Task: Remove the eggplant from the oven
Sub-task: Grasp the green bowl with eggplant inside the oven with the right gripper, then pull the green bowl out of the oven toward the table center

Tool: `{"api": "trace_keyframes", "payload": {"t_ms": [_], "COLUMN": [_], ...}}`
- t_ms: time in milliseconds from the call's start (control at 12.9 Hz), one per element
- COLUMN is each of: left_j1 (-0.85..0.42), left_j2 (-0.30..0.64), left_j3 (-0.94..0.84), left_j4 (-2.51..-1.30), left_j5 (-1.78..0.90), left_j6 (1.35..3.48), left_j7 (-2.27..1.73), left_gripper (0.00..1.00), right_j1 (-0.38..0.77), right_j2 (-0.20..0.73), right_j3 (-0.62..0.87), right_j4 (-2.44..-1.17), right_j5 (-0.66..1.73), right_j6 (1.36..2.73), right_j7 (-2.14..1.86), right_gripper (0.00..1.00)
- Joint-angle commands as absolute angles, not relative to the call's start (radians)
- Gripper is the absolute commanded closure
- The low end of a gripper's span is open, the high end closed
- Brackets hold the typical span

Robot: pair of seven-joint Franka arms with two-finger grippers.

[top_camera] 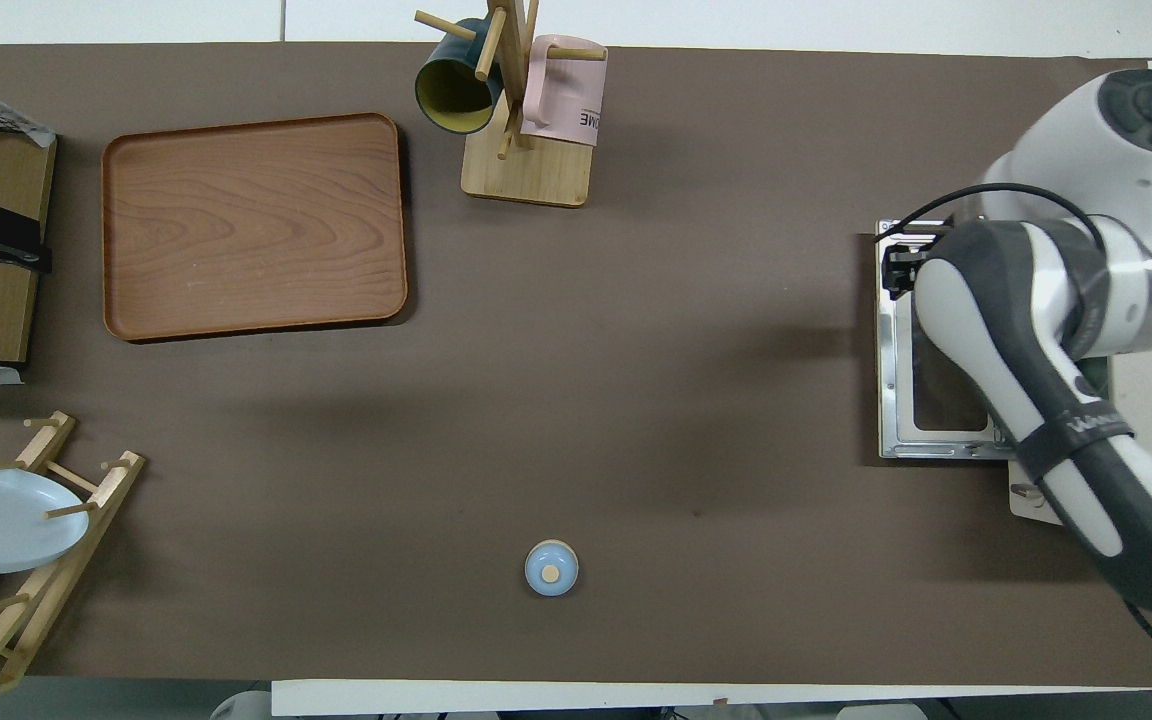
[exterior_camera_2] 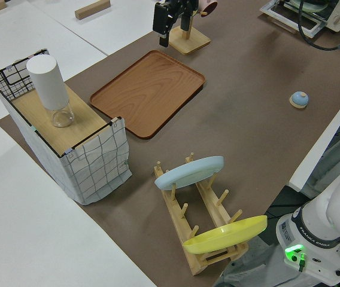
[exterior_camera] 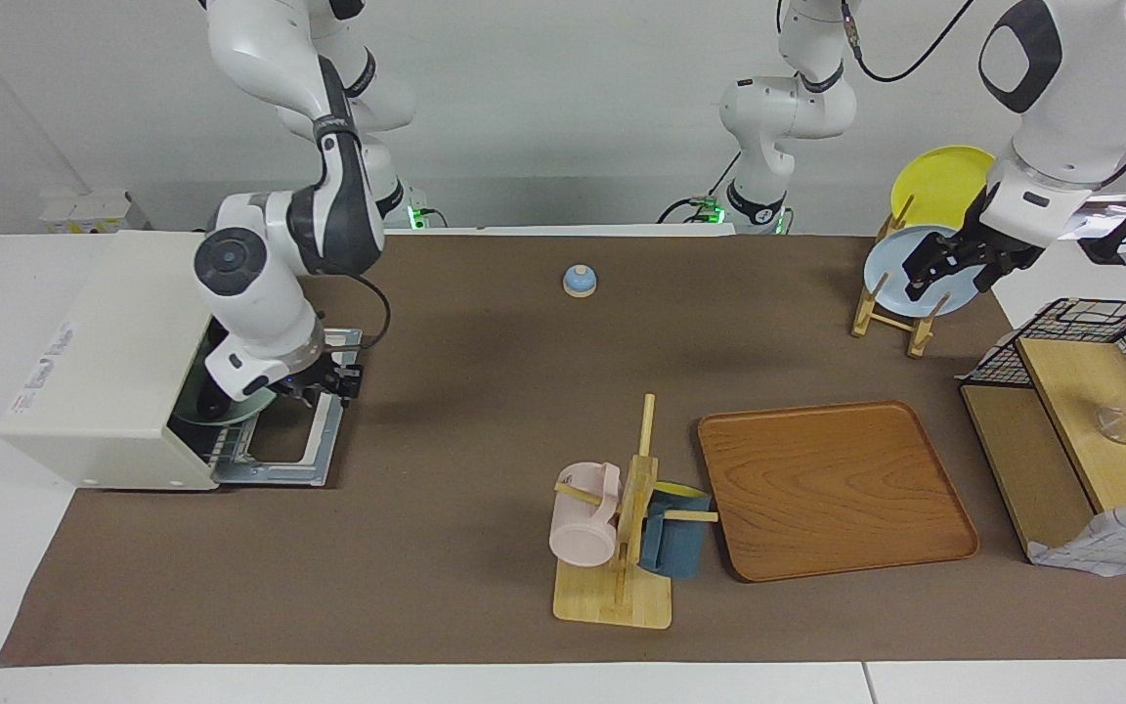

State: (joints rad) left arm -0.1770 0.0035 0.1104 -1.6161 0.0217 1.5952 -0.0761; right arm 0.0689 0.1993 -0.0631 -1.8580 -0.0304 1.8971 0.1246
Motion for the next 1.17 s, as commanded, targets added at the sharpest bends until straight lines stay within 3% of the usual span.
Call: {"api": "trace_keyframes", "payload": {"t_ms": [0, 233, 311, 467, 544, 856, 1089], "left_j1": [-0.179, -0.178, -0.178, -0.178, -0.178, -0.178, -0.178], "left_j2": [0.0, 0.0, 0.0, 0.0, 0.0, 0.0, 0.0], "left_j3": [0.112, 0.112, 0.112, 0.112, 0.112, 0.112, 0.112], "left_j4": [-1.614, -1.614, -1.614, -1.614, -1.614, -1.614, -1.614], "left_j5": [0.029, 0.029, 0.029, 0.029, 0.029, 0.029, 0.029], "left_j6": [1.586, 1.586, 1.586, 1.586, 1.588, 1.586, 1.588], "left_j7": [-0.071, -0.071, -0.071, -0.071, -0.071, -0.071, -0.071], "left_gripper": [0.0, 0.0, 0.0, 0.0, 0.0, 0.0, 0.0], "right_j1": [0.034, 0.009, 0.011, 0.021, 0.041, 0.268, 0.498], "right_j2": [0.181, 0.158, 0.149, 0.149, 0.149, 0.233, 0.452], "right_j3": [-0.055, -0.054, -0.054, -0.052, -0.052, -0.046, -0.044], "right_j4": [-1.917, -2.009, -2.029, -2.026, -2.019, -1.762, -1.477], "right_j5": [-0.083, -0.124, -0.135, -0.204, -0.236, -0.253, -0.082], "right_j6": [1.904, 2.003, 2.023, 2.013, 2.0, 1.769, 1.714], "right_j7": [0.126, 0.089, 0.086, 0.069, 0.068, 0.269, 0.64], "right_gripper": [0.44, 0.46, 0.56, 0.94, 1.0, 1.0, 1.0]}}
